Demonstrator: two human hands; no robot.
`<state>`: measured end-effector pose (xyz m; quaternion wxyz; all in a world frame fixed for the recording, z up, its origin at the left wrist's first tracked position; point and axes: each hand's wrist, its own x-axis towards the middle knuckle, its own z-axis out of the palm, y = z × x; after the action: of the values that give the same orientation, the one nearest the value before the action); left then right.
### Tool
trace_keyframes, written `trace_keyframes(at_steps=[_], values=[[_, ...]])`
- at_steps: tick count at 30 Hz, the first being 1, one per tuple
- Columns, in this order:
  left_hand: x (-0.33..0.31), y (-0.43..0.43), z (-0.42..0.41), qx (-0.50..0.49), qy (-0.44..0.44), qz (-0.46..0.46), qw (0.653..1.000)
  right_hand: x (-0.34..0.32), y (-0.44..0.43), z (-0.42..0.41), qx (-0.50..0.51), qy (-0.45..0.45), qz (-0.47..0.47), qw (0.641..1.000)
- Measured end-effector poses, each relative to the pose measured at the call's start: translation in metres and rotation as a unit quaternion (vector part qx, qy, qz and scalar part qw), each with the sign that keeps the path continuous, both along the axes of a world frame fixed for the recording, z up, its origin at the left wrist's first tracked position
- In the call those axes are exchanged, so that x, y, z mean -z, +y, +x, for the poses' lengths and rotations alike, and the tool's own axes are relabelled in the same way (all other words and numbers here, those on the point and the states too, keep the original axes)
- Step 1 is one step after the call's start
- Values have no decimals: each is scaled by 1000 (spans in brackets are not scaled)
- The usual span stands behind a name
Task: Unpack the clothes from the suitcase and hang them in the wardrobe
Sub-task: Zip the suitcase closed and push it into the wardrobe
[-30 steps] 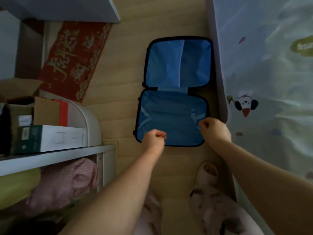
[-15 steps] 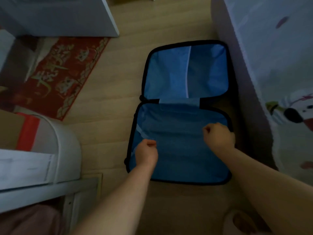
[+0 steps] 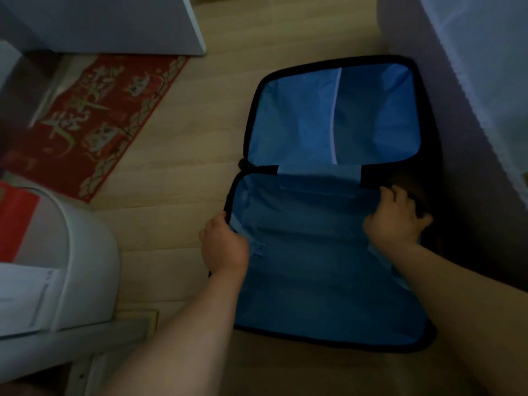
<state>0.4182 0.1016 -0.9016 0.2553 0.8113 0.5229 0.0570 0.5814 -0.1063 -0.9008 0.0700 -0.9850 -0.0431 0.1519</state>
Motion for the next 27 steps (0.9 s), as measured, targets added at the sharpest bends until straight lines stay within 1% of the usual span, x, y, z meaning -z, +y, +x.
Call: trace_keyframes(at_steps=[2,4,6,9,11,13,15,19,21,22,25,27], values=[[5,2,-5,21,32,9,999,3,3,-1,1,8,-8,1000],[8,8,-7,23,67,17,997,5,10,1,19,-22,-5,1000],[8,12,-7,11,87,4,996,7,14,3,28,-40,11,999],[8,15,-9,6,97,-21,995,12,15,3,2,-16,17,1000],[9,17,-10,6,107,-31,994,13,16,3,-33,4,-14,999],[8,21,-9,7,116,-41,992,14,18,6,-81,36,-87,992],[9,27,-8,-5,109,-48,993,13,20,9,-113,50,-135,983],[8,46,-14,-38,58,-28,997,8,22,15,-122,31,-135,983],[5,50,-12,-29,59,-15,998,3,24,18,-121,46,-139,982],[5,49,-11,-23,77,-22,997,2,26,19,-123,53,-139,981],[13,38,-15,7,155,-91,984,-4,33,20,-135,53,-132,981],[21,33,-24,-21,163,-117,979,-8,39,17,-144,50,-131,980]])
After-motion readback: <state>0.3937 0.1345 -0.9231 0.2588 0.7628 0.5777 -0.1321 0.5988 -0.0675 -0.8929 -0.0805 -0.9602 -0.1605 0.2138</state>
